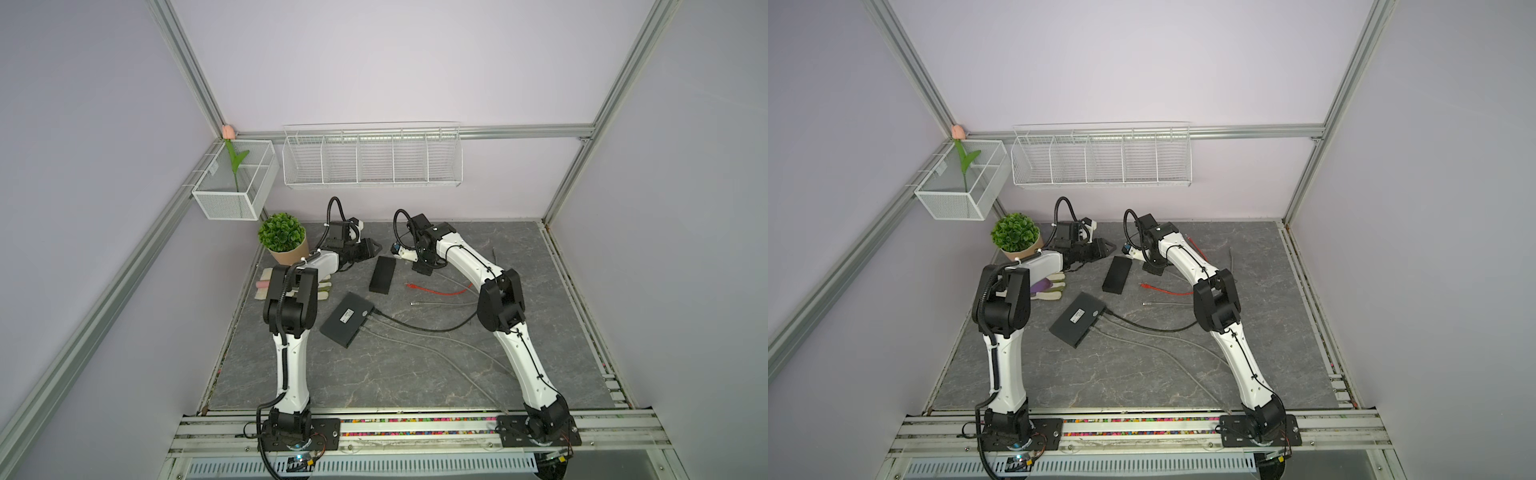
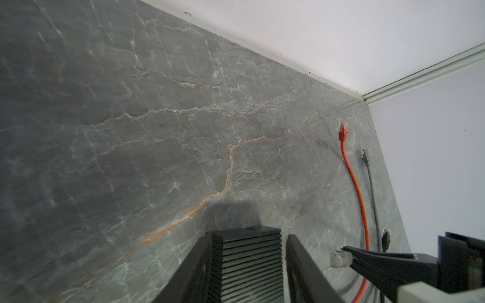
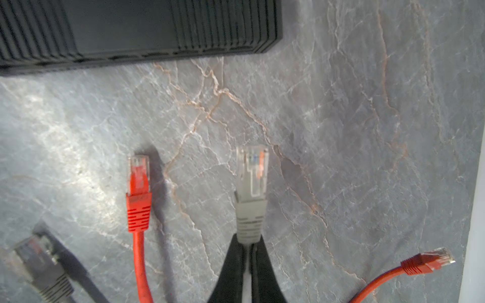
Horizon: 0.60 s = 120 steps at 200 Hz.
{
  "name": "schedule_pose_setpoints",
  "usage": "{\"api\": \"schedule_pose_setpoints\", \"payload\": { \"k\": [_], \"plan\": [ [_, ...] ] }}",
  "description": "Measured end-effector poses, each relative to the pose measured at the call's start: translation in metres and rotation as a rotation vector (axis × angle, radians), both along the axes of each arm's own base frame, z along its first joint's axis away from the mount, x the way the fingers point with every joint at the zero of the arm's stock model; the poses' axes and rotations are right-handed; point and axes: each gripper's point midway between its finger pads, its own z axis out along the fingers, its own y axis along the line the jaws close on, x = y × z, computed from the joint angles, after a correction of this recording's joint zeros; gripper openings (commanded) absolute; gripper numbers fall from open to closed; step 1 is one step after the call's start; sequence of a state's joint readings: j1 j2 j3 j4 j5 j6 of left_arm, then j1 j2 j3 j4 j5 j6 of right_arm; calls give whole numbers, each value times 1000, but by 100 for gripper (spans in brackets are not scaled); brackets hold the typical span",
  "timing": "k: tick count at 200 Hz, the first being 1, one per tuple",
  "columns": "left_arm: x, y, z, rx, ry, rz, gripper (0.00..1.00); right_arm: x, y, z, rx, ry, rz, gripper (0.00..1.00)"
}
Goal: Insert the plug into the switch port
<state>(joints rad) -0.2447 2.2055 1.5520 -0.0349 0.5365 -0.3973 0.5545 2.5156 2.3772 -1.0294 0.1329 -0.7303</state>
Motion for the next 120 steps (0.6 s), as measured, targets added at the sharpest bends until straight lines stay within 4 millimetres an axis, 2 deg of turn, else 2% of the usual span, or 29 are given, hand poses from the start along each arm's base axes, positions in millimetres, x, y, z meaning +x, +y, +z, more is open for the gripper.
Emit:
{"api": "schedule_pose_setpoints", "payload": {
  "k": [20, 49, 82, 120],
  "plan": [
    [-4, -4, -9, 20, 19, -7, 52, 1, 4, 0, 13, -4, 5, 7],
    [-8, -6, -17, 51, 41, -12, 53, 1, 10, 0, 31, -7, 19, 7],
    [-13, -11, -22, 67, 50, -33, 45, -2, 15, -2, 38, -2, 28, 7],
    [-17, -21, -35, 76, 75, -64, 43, -2, 18, -3, 42, -5, 33, 7]
  ]
}}
